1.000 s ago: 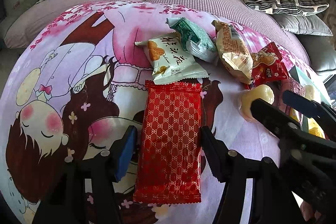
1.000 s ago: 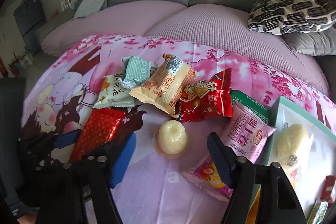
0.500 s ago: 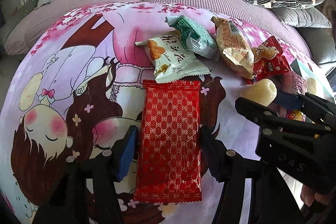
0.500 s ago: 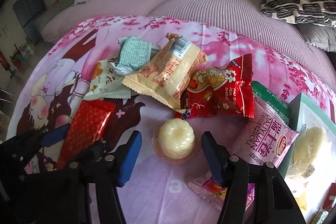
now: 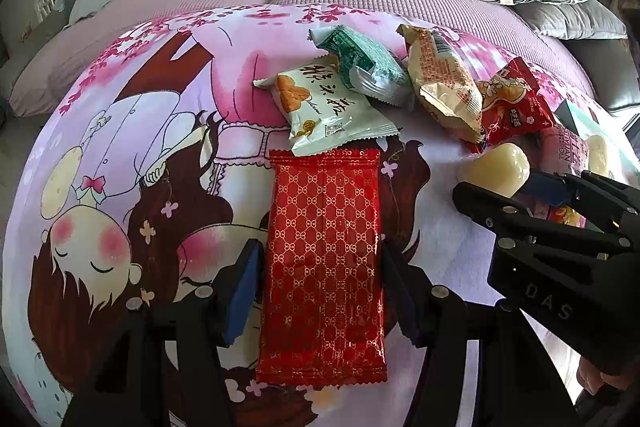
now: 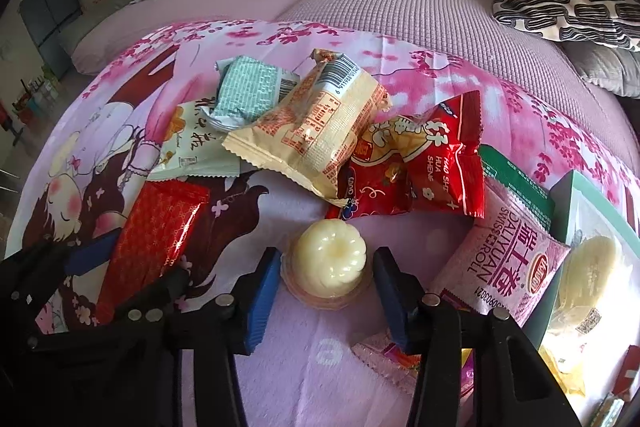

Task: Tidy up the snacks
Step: 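Grasp the red packet with the left gripper while the right grasps the cream pudding cup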

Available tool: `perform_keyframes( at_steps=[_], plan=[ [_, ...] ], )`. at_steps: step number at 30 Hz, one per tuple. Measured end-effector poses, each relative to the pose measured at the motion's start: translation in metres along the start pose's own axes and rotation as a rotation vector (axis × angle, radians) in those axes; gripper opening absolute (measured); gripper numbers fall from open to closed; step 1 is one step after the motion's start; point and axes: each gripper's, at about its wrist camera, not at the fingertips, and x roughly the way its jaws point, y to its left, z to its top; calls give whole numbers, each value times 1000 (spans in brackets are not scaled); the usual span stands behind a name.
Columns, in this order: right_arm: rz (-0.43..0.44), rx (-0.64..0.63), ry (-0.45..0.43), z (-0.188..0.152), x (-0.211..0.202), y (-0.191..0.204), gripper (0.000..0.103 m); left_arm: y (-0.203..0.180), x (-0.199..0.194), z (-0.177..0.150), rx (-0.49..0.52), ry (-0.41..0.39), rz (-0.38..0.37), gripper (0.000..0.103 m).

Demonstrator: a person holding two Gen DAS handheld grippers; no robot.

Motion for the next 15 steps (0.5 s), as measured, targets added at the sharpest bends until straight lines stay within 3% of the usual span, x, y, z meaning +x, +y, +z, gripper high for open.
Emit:
perform_keyframes(
  at_steps=[9, 15],
  plan=[
    [22, 32, -40, -11, -10, 0, 45, 4, -3, 0, -20, -11, -7, 47],
    [44, 73, -63, -19, -18, -3, 45, 5, -4, 0, -40, -17, -14, 47]
  ],
)
